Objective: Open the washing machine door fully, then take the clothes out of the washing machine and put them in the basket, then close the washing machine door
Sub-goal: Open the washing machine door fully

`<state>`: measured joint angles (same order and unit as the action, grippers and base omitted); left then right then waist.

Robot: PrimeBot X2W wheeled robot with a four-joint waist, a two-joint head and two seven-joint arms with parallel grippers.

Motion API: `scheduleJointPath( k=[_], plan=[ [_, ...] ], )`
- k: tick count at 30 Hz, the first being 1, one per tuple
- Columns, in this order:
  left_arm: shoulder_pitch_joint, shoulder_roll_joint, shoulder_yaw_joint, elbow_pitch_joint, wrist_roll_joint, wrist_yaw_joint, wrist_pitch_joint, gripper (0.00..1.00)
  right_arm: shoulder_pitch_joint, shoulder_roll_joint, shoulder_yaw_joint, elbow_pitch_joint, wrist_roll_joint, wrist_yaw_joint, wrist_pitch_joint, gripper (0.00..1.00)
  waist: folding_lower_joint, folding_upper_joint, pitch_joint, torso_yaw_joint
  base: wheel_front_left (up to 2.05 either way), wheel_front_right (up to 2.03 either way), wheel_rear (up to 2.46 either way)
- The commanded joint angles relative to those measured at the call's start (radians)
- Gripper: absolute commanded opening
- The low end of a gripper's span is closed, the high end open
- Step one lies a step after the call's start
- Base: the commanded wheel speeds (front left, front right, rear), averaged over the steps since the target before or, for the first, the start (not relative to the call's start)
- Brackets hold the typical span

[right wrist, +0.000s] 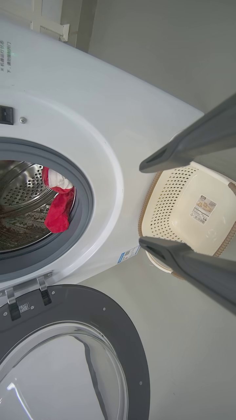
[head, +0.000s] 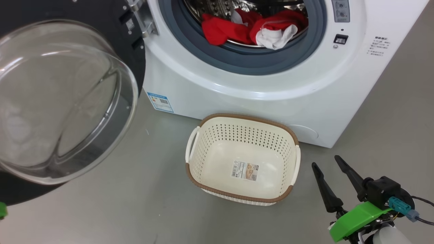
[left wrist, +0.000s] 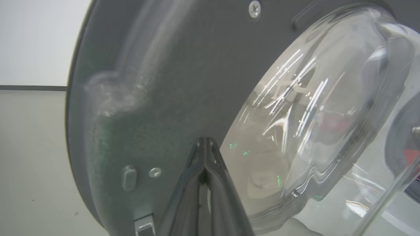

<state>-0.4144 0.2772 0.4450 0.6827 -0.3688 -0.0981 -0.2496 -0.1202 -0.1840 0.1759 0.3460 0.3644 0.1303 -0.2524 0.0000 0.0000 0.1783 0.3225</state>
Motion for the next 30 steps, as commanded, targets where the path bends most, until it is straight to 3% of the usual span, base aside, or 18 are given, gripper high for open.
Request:
scheduleJointPath(
  k=[1,20,30],
  plan=[
    [-0.039,0.072,0.040,-0.017,0.013,-0.005,-0.012,0.00,-0.028,-0.011,0.023,-0.026,-0.009,0.000,-0.009,1.00,0.0000,0.0000,0.010,-0.006,0.00,0.00,0.00],
    [-0.138,0.108,0.174,0.103,0.108,-0.030,-0.012,0.00,-0.056,-0.010,0.019,-0.027,-0.020,0.000,-0.009,1.00,0.0000,0.0000,0.048,-0.028,0.00,0.00,0.00],
    [-0.083,0.083,0.105,0.071,0.047,-0.032,-0.012,0.00,-0.049,-0.005,0.020,-0.021,-0.013,0.000,-0.009,1.00,0.0000,0.0000,0.011,-0.026,0.00,0.00,0.00]
  ],
)
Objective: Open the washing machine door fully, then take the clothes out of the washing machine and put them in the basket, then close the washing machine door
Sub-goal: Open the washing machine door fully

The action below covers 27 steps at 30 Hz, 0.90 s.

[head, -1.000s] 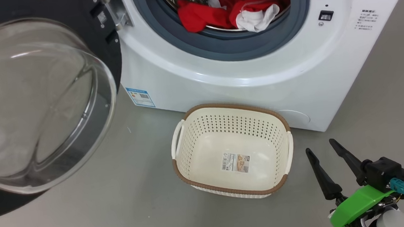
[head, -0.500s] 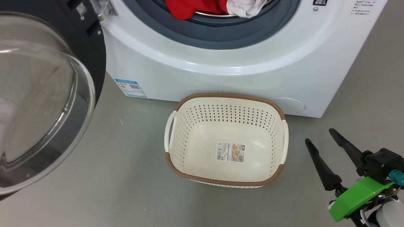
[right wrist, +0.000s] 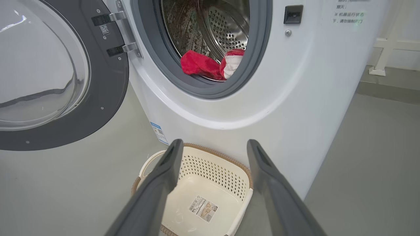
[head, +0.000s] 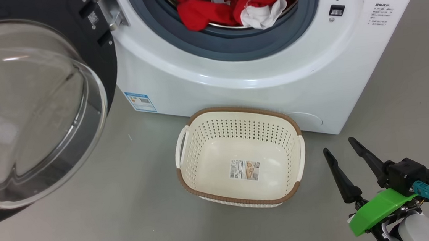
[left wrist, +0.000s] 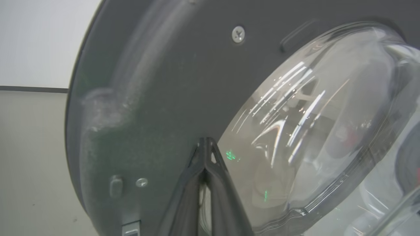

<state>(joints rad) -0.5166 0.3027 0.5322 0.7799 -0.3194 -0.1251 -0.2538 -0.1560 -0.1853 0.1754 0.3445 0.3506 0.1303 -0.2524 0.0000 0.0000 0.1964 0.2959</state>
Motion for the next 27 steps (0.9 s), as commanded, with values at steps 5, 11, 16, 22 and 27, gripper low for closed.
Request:
scheduleJointPath(
  k=[5,11,16,22,27],
  plan=[
    [0.091,0.029,-0.029,-0.094,-0.044,-0.005,-0.008,0.00,0.000,-0.002,0.018,-0.021,0.005,0.000,-0.009,1.00,0.0000,0.0000,-0.036,0.000,0.00,0.00,0.00],
    [0.190,-0.020,-0.063,-0.199,-0.058,-0.005,-0.008,0.09,0.020,0.003,0.014,-0.025,0.012,0.000,-0.009,1.00,0.0000,0.0000,-0.071,-0.008,0.00,0.00,0.00],
    [0.264,-0.061,-0.093,-0.292,-0.071,-0.005,-0.008,0.45,0.033,0.008,0.006,-0.030,0.017,0.000,-0.009,1.00,0.0000,0.0000,-0.088,-0.023,0.00,0.00,0.00],
    [0.360,-0.128,-0.142,-0.427,-0.066,-0.005,-0.008,1.00,0.047,0.012,-0.007,-0.038,0.023,0.000,-0.009,1.00,0.0000,0.0000,-0.103,-0.050,0.00,0.00,0.00],
    [0.418,-0.155,-0.215,-0.496,-0.079,-0.005,-0.008,1.00,0.061,0.015,-0.022,-0.045,0.024,0.000,-0.009,1.00,0.0000,0.0000,-0.113,-0.079,0.00,0.00,0.00]
  ],
)
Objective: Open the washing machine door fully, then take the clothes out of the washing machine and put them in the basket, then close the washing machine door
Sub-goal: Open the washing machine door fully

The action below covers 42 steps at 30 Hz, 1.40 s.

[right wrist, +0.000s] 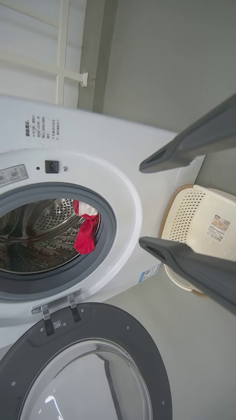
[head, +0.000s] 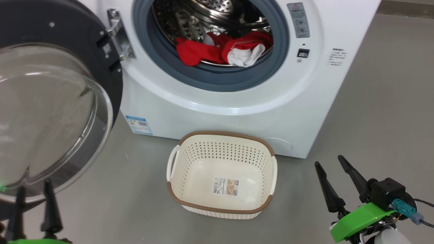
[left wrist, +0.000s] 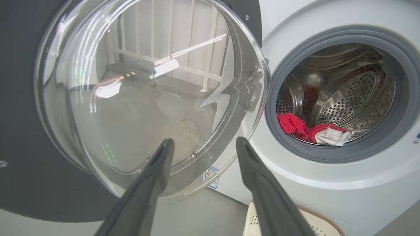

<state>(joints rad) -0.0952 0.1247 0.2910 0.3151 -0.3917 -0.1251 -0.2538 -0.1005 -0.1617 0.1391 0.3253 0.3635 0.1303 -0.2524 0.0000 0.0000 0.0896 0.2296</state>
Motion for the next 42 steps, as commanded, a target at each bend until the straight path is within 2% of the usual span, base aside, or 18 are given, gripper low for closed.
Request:
scheduleJointPath(
  k=[1,13,20,32,42],
  plan=[
    [0.007,0.022,0.013,-0.042,-0.010,-0.006,-0.008,1.00,0.008,-0.009,0.011,-0.027,0.011,0.000,-0.009,1.00,0.0000,0.0000,-0.008,-0.020,0.00,0.00,0.00],
    [0.071,0.064,-0.168,-0.124,-0.067,-0.006,-0.008,1.00,0.015,-0.006,-0.016,-0.048,0.010,0.000,-0.009,1.00,0.0000,0.0000,-0.005,-0.120,0.00,0.00,0.00],
    [0.084,0.079,-0.227,-0.160,-0.084,-0.006,-0.008,1.00,0.015,-0.003,-0.027,-0.056,0.009,0.000,-0.009,1.00,0.0000,0.0000,-0.001,-0.170,0.00,0.00,0.00],
    [0.114,0.074,-0.257,-0.220,-0.075,-0.006,-0.008,1.00,0.019,0.006,-0.049,-0.072,0.009,0.000,-0.009,1.00,0.0000,0.0000,0.007,-0.265,0.00,0.00,0.00],
    [0.103,0.072,-0.277,-0.226,-0.073,-0.006,-0.008,1.00,0.024,0.012,-0.067,-0.080,0.006,0.000,-0.009,1.00,0.0000,0.0000,0.019,-0.292,0.00,0.00,0.00]
  ],
)
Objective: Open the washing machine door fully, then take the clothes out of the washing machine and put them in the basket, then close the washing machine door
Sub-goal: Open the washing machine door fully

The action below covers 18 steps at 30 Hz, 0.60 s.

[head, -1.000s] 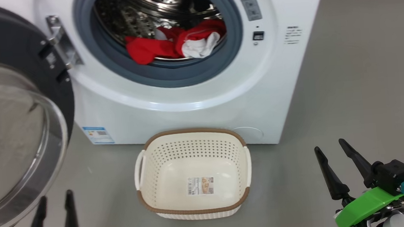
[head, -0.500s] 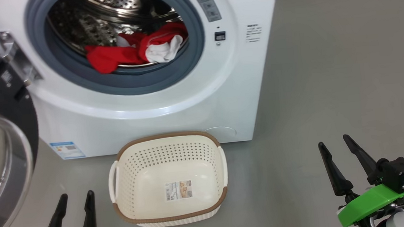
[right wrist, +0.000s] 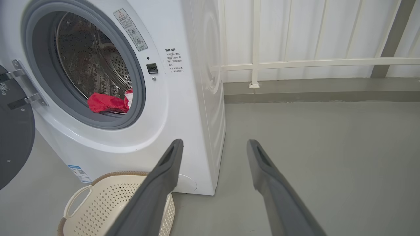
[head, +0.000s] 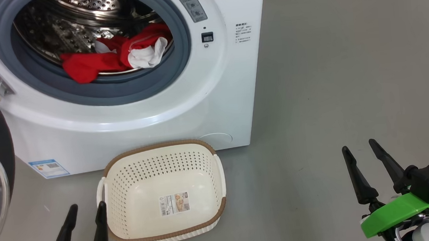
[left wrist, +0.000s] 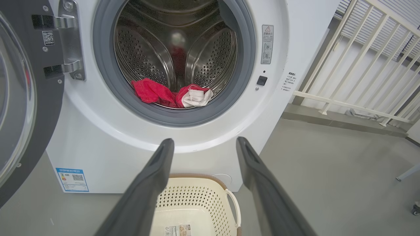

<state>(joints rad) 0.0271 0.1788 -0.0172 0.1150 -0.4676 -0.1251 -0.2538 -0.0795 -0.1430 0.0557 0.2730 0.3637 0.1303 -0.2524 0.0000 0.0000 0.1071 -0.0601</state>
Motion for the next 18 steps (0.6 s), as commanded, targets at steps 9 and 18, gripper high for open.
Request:
scheduleJointPath(
  k=[9,18],
  plan=[
    [-0.020,0.021,0.020,-0.032,0.010,-0.006,-0.008,1.00,0.002,-0.004,0.008,-0.032,0.003,0.000,-0.009,1.00,0.0000,0.0000,0.002,-0.001,0.00,0.00,0.00],
    [-0.019,0.029,0.014,-0.046,0.014,-0.006,-0.008,1.00,0.002,-0.006,0.009,-0.033,0.001,0.000,-0.009,1.00,0.0000,0.0000,0.002,0.005,0.00,0.00,0.00]
  ],
)
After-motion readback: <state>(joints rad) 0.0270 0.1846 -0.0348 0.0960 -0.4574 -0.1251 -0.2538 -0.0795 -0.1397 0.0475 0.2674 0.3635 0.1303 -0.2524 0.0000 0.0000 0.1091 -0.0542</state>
